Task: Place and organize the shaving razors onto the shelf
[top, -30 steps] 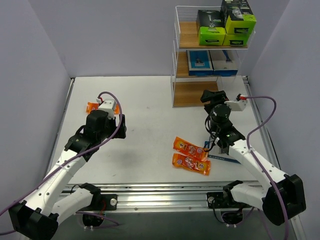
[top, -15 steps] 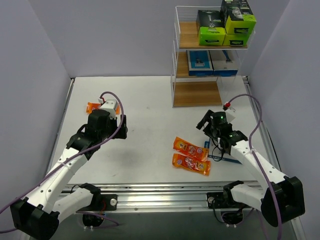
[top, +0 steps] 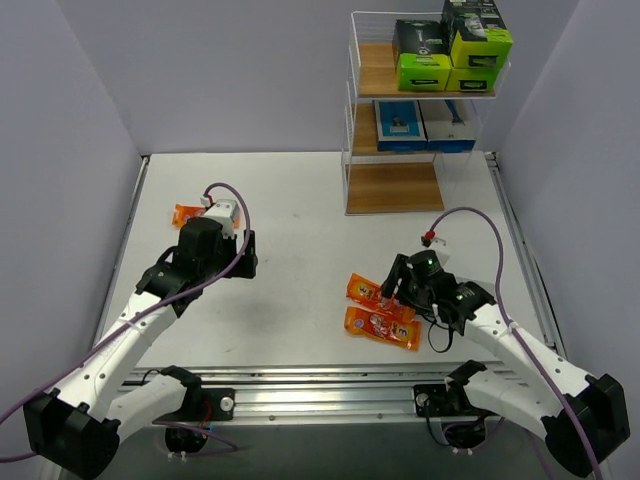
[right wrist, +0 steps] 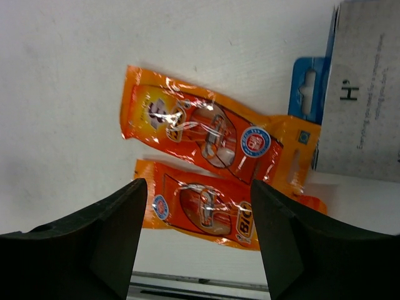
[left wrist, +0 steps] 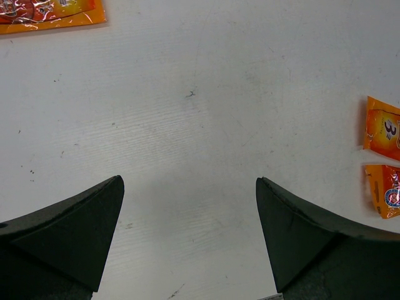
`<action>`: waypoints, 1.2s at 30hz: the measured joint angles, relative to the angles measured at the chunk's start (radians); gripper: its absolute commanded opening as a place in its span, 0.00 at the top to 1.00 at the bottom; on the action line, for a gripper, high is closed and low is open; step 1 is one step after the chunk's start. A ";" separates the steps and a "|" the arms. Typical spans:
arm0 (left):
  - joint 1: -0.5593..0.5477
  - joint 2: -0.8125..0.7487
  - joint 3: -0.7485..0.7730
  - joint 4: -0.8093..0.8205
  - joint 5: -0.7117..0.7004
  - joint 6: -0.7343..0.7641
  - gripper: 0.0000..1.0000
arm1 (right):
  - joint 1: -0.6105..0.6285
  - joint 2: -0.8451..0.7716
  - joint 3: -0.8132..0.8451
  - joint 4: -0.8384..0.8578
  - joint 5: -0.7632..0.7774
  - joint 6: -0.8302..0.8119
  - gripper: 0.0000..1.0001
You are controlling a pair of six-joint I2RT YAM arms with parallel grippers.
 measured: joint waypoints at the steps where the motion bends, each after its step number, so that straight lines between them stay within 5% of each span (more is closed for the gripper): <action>1: 0.000 0.000 0.000 0.000 0.000 0.000 0.04 | 0.006 -0.010 -0.018 -0.011 -0.003 0.004 0.35; 4: 0.000 0.001 0.000 0.000 0.000 0.000 0.04 | 0.020 -0.043 -0.059 -0.055 -0.017 0.020 0.26; 15: 0.000 0.006 0.000 0.000 0.014 0.000 0.04 | 0.111 -0.041 -0.078 -0.092 -0.005 0.118 0.21; 36: 0.000 0.006 0.000 0.001 0.030 0.000 0.04 | 0.155 0.390 -0.016 0.147 0.064 0.135 0.19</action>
